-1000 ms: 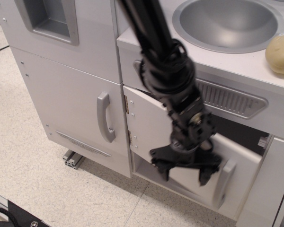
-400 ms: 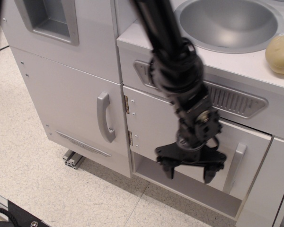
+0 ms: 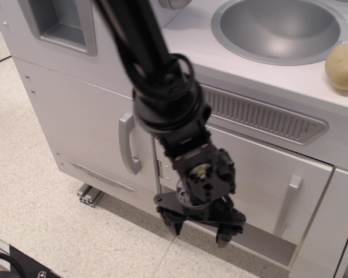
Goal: Close cabinet
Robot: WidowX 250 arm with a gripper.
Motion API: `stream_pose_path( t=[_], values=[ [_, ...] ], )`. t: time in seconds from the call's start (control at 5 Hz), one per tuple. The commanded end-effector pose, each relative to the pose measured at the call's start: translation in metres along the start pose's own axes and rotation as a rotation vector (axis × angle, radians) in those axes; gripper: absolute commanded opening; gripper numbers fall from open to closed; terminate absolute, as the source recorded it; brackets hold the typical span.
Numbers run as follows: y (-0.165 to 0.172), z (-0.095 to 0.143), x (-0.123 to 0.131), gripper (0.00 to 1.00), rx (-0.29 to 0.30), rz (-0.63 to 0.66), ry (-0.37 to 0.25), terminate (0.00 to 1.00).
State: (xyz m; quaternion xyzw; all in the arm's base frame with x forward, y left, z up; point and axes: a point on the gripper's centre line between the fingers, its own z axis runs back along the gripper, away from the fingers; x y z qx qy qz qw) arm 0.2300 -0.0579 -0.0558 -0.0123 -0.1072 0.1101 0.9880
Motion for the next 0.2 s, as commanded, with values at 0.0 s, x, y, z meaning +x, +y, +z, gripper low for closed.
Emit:
stream_pose_path(
  t=[0.0],
  values=[
    [-0.0022,0.0157,0.0158,1.00,-0.023,0.003,-0.042,1.00]
  ],
)
